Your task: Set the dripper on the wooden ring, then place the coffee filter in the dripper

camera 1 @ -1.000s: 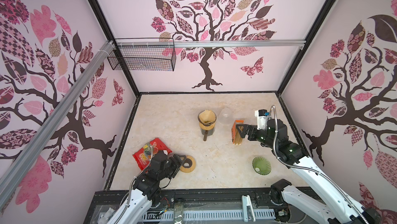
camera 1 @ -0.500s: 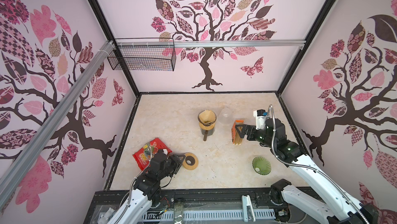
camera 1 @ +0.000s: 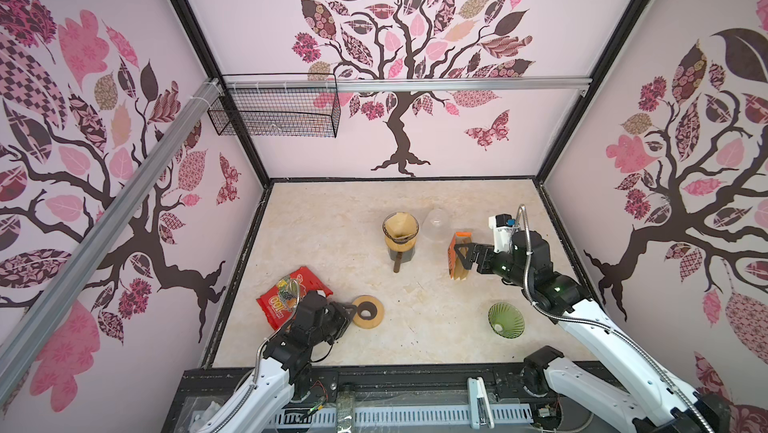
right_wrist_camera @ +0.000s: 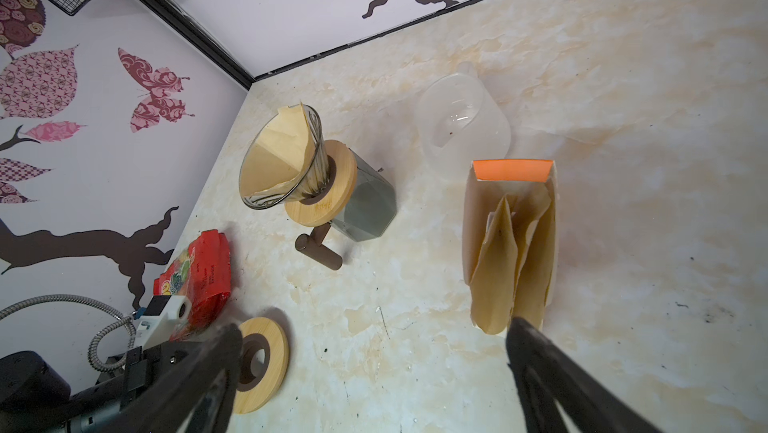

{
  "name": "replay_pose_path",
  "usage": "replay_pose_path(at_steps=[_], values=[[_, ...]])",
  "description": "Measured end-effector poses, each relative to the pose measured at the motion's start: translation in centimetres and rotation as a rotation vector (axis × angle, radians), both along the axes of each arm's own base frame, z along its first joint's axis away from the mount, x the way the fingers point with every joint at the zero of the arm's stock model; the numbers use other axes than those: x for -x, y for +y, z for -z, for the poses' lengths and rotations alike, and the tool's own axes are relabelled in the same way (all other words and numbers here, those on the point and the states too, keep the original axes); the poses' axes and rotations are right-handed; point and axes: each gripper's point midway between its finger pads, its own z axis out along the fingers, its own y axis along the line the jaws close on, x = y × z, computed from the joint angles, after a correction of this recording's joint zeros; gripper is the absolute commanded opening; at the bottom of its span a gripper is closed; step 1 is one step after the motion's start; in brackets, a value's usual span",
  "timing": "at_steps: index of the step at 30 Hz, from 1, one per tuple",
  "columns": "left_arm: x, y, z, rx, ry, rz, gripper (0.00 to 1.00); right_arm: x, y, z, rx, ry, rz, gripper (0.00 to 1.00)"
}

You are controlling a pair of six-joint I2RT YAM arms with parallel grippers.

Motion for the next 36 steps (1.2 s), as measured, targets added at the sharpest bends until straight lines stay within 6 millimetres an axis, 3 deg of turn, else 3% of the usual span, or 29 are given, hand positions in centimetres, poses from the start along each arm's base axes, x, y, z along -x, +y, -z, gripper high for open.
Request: replay_pose_path(at_steps=[5, 10, 19, 29, 36], values=[[-0.7, -0.4, -0.7, 0.012, -0.042, 0.013, 0.15, 0.0, 0.0, 0.0, -0.001, 0.0, -0.002, 1.0], [-1.4, -1.0, -1.6, 0.041, -0.09, 0.021, 0.0, 0.1, 0.2, -0.1, -0.009, 0.001, -0.014, 1.0], [-2.2, -2.4, -2.7, 0.104, -0.127, 0.062, 0.0, 0.0, 1.3, 0.5, -0.032, 0.029, -0.056, 1.0], [-2.6, -5.6, -8.9, 0.27, -0.312, 0.187, 0.0, 0.6, 3.8, 2.3, -0.092, 0.131, -0.183, 1.0], [-3.9, -7.3, -13.8, 0.387, -0.417, 0.21, 0.0, 1.5, 6.4, 2.2, -0.183, 0.176, -0.317, 0.99]])
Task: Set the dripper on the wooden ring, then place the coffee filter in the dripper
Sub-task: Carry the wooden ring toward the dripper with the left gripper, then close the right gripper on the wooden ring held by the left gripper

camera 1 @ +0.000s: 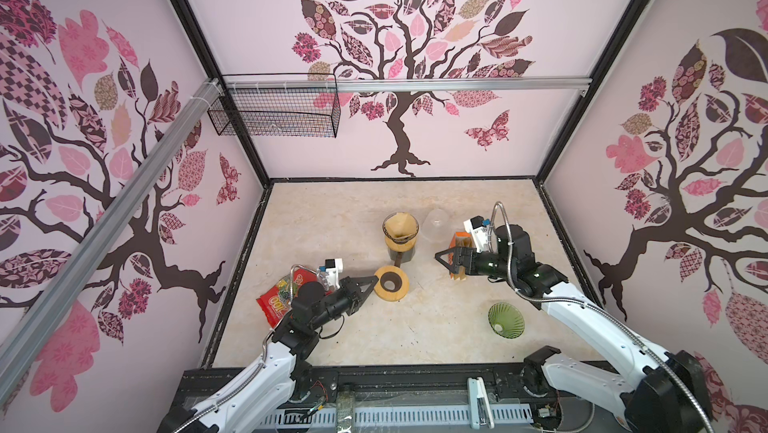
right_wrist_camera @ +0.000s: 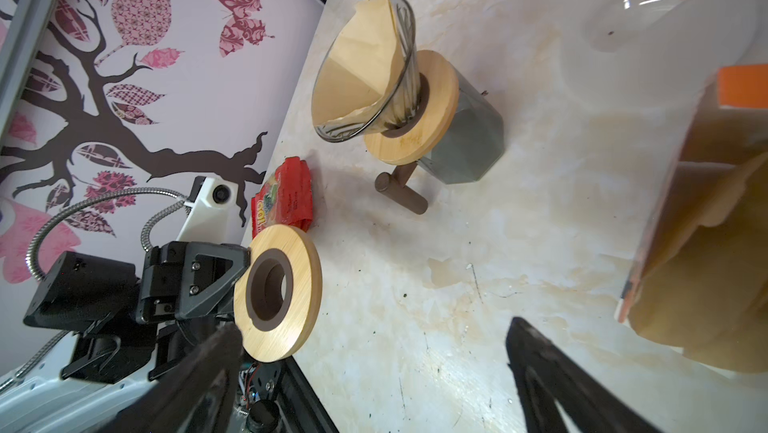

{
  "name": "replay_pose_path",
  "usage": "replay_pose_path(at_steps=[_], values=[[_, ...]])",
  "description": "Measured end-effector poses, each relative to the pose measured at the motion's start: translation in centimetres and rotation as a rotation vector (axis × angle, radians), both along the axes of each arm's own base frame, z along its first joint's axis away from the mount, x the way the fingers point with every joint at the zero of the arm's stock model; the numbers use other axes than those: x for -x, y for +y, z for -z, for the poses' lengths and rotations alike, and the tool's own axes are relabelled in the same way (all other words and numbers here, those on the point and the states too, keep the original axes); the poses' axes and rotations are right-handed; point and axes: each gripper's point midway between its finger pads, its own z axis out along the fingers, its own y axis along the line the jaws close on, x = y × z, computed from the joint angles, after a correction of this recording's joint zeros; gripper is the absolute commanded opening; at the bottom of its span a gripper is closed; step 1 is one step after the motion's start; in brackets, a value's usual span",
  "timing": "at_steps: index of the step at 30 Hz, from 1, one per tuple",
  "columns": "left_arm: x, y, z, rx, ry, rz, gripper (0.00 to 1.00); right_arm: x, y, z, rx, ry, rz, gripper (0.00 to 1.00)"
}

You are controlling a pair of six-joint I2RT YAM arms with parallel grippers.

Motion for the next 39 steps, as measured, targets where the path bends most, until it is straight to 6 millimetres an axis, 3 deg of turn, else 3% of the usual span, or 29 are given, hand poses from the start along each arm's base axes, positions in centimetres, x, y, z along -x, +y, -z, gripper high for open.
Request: replay_pose_path(at_steps=[8, 12, 14, 24, 30, 39], values=[[-0.8, -3.3, -4.1, 0.084, -0.071, 0.075, 0.0, 1.7, 2.9, -0.8, -0.095, 0.022, -0.125, 0.88], [-0.8, -5.0, -5.5, 0.115, -0.105, 0.115, 0.0, 2.3, 3.9, -0.8, -0.126, 0.045, -0.162, 0.72], [-0.9, -5.3, -5.6, 0.123, -0.108, 0.122, 0.0, 2.4, 4.2, -0.8, -0.144, 0.059, -0.169, 0.63], [-1.5, -5.8, -4.8, 0.126, -0.094, 0.12, 0.0, 2.9, 4.6, -0.8, -0.202, 0.095, -0.181, 0.4], [-1.6, -5.8, -4.7, 0.122, -0.095, 0.117, 0.0, 3.0, 4.7, -0.8, -0.224, 0.114, -0.18, 0.35], [-2.2, -5.6, -4.5, 0.11, -0.105, 0.082, 0.0, 3.2, 4.9, -1.3, -0.267, 0.15, -0.181, 0.39]])
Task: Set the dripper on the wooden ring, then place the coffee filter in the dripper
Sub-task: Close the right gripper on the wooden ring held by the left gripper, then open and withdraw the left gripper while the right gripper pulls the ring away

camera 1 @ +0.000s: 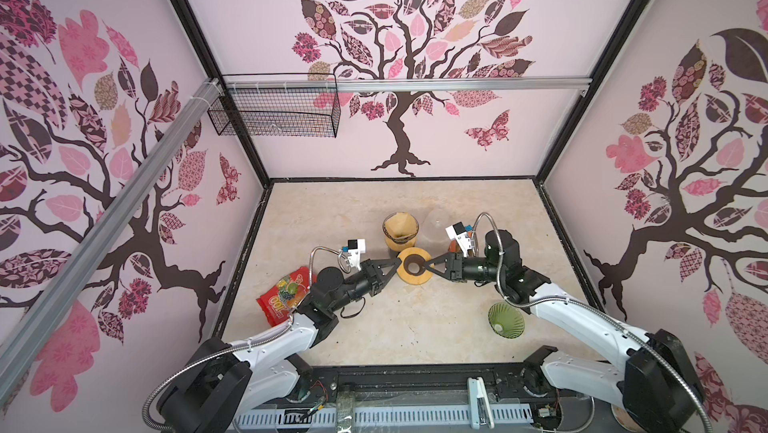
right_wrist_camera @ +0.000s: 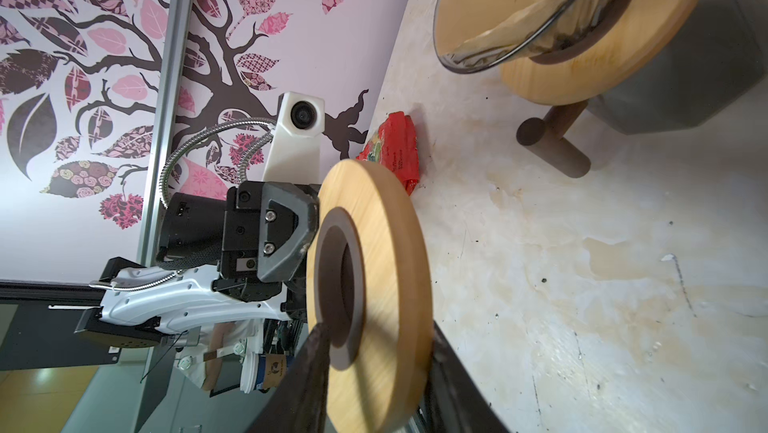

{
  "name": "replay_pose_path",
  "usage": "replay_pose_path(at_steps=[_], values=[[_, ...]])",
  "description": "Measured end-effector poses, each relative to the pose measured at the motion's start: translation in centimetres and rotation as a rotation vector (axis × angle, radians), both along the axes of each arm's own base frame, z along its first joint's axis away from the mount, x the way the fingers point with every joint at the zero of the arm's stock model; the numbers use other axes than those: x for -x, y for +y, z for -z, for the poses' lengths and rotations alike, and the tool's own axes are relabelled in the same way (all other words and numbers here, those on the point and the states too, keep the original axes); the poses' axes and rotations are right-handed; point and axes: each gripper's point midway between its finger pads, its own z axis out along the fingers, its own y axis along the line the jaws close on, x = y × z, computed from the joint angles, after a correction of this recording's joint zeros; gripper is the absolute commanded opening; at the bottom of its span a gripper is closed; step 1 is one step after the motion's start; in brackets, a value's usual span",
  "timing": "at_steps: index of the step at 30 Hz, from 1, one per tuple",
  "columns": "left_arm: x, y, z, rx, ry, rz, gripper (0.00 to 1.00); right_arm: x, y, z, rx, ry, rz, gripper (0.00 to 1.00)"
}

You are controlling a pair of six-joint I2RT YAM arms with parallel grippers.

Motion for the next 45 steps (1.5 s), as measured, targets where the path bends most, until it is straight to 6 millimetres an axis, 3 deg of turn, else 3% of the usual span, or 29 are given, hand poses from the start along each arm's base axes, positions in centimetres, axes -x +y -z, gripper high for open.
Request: replay_pose_path(at_steps=[13, 19, 22, 24, 30, 32, 35, 40, 45], values=[[-0.3, 0.5, -0.5, 0.005, -0.018, -0.022, 0.0, -0.1, 0.0, -0.3, -0.026, 0.028, 0.009, 0.24], [-0.5, 0.7, -0.6, -0.002, -0.036, -0.03, 0.0, -0.1, 0.1, -0.9, -0.054, 0.045, 0.005, 0.11], [-0.4, 0.6, -0.6, -0.012, -0.05, -0.026, 0.0, -0.1, 0.0, -0.9, -0.057, 0.048, 0.002, 0.0], [-0.4, 0.7, -0.5, -0.024, -0.06, -0.023, 0.0, 0.0, 0.0, -0.9, -0.057, 0.049, -0.001, 0.0], [0.2, 1.3, -0.7, -0.086, -0.089, -0.011, 0.38, 0.1, 0.1, -1.7, -0.065, 0.029, -0.025, 0.0], [0.1, 2.0, -0.7, -0.114, -0.091, -0.024, 0.59, -0.6, -0.3, -2.4, -0.071, 0.005, -0.005, 0.0], [-0.4, 3.4, -1.6, -0.134, -0.116, -0.055, 0.79, -2.4, -1.8, -3.2, -0.078, -0.011, 0.059, 0.0], [-0.6, 4.7, -4.4, -0.172, -0.191, -0.07, 0.92, -4.9, -3.6, -5.4, -0.081, -0.057, 0.149, 0.0], [0.9, 4.9, -9.4, -0.249, -0.357, -0.037, 0.97, -7.3, -6.5, -6.5, -0.09, -0.088, 0.271, 0.0]])
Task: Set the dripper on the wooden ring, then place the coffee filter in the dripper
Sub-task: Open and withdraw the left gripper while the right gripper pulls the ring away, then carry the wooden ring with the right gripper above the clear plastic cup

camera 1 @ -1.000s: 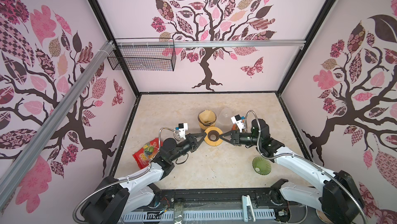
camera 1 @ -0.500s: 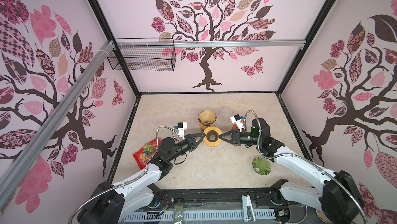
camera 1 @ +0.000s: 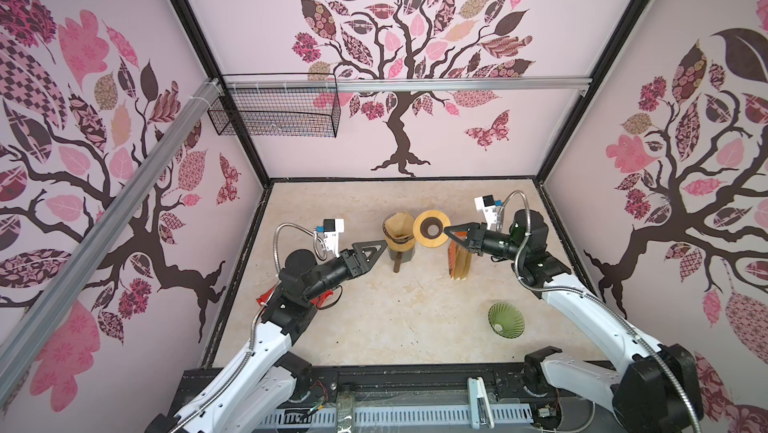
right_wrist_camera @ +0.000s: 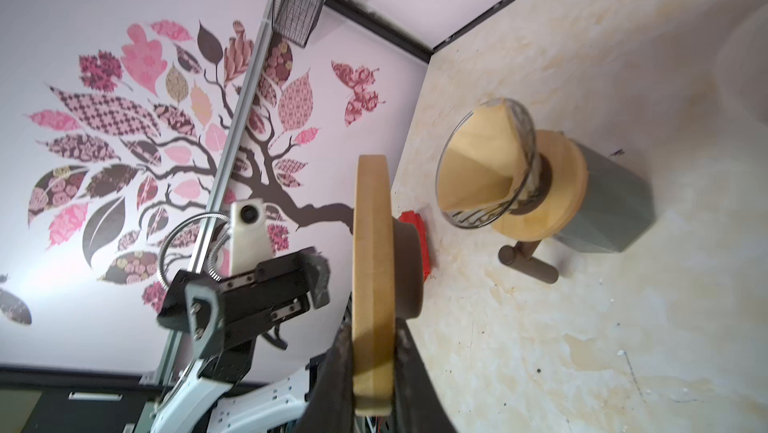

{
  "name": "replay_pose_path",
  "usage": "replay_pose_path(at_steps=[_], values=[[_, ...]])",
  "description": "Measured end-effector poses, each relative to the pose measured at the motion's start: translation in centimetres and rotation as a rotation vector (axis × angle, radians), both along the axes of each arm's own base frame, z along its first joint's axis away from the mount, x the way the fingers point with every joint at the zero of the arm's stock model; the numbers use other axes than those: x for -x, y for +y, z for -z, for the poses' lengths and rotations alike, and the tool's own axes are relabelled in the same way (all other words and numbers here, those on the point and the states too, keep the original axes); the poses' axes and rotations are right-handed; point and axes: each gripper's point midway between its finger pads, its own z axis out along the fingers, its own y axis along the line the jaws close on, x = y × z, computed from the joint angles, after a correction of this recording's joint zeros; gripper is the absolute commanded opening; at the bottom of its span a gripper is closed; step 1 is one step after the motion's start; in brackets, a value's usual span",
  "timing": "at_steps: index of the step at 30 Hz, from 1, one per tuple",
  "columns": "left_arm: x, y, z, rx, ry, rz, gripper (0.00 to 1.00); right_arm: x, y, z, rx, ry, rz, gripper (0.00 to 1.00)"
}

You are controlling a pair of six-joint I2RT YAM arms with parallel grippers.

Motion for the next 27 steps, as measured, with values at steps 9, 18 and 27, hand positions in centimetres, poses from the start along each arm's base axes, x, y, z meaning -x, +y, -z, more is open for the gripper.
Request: replay_pose_path(at_steps=[9, 18, 27], values=[[2.2, 1.5, -5.0, -0.219, -0.295, -0.024, 0.97, -6.9, -3.5, 2.7, 0.005, 0.059, 0.19, 0.0], [1.3, 2.5, -1.1, -0.351, -0.256, -0.06, 0.97, -14.8, -4.7, 7.2, 0.074, 0.166, 0.198, 0.0], [1.5, 2.4, -0.5, -0.365, -0.256, -0.044, 0.97, -16.4, -4.1, 10.8, 0.138, 0.241, 0.149, 0.0]])
